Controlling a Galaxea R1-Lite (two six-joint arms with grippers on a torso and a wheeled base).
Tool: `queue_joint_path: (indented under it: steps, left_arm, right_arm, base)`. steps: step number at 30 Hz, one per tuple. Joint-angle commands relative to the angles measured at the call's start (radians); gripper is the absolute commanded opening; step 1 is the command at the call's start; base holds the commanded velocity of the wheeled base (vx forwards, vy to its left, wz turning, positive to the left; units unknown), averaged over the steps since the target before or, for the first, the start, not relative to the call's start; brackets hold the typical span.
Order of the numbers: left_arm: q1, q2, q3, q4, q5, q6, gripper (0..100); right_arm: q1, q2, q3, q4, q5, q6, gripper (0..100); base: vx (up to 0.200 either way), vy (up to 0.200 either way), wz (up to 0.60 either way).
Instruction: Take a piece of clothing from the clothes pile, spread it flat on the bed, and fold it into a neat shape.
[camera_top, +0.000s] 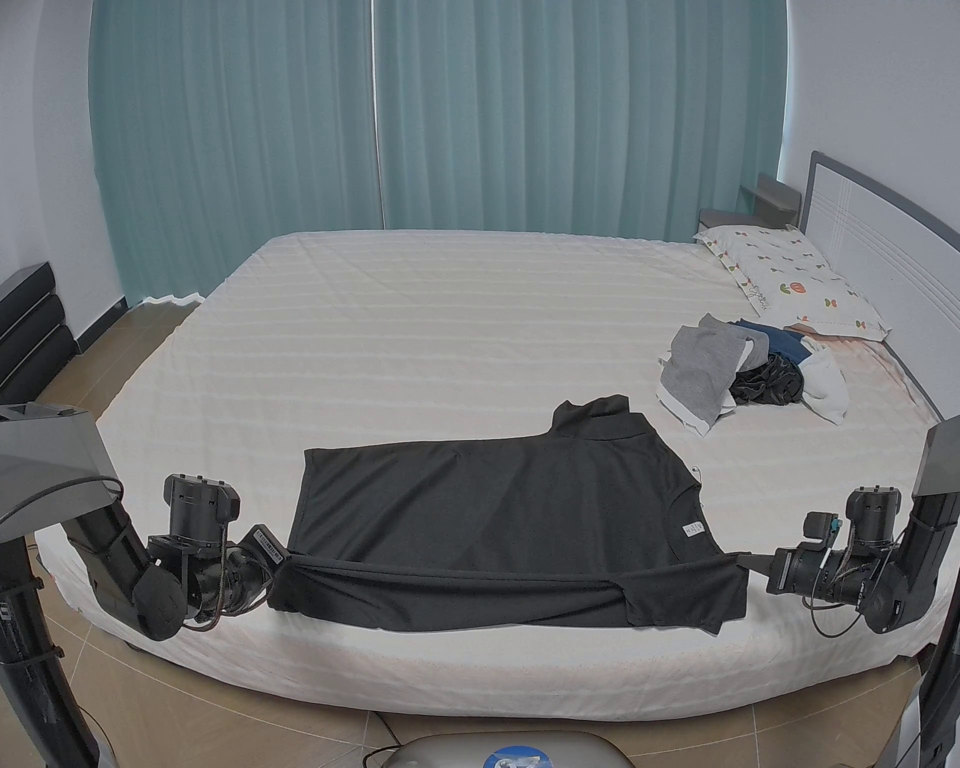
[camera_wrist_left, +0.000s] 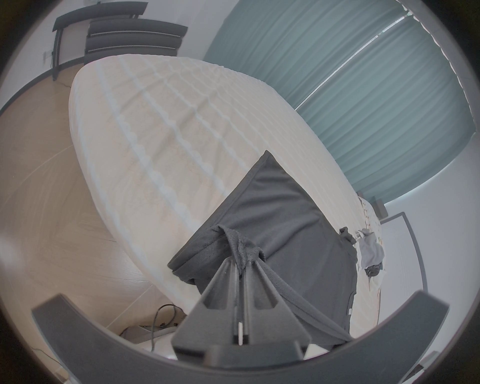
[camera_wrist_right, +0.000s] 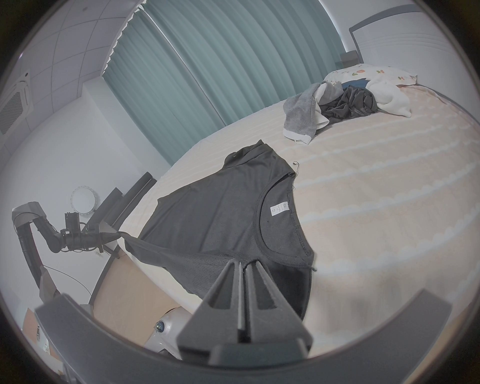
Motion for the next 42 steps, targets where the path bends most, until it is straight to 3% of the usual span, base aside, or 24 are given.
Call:
queue_joint_path:
  steps: [1,12,18,30,42]
  left_arm:
    - [0.000,0.045,-0.038,-0.001,0.000,-0.024,0]
    - [0.004,0.098,-0.106,-0.007,0.013,-0.093,0]
    - [0.012,-0.024,-0.060,0.008,0.011,-0.089,0]
    - [0.015,-0.119,-0.054,0.170,0.011,-0.040,0]
    - [0.015,-0.159,-0.069,0.301,0.011,0.012,0]
  right_arm:
    - [0.008,0.061,-0.040,-0.002,-0.001,0.011,0]
    - [0.040,0.090,-0.143,-0.021,-0.034,0.135,0]
    - [0.035,0.053,-0.066,-0.123,-0.030,0.161,0]
    - [0.032,-0.021,0.095,-0.249,0.004,0.146,0]
    - [0.018,-0.042,0.173,-0.249,0.010,0.036,0]
  base:
    - [0.000,0.000,0.00]
    - [0.000,0.000,0.00]
    - [0.000,0.000,0.00]
    - [0.000,0.000,0.00]
    - [0.000,0.000,0.00]
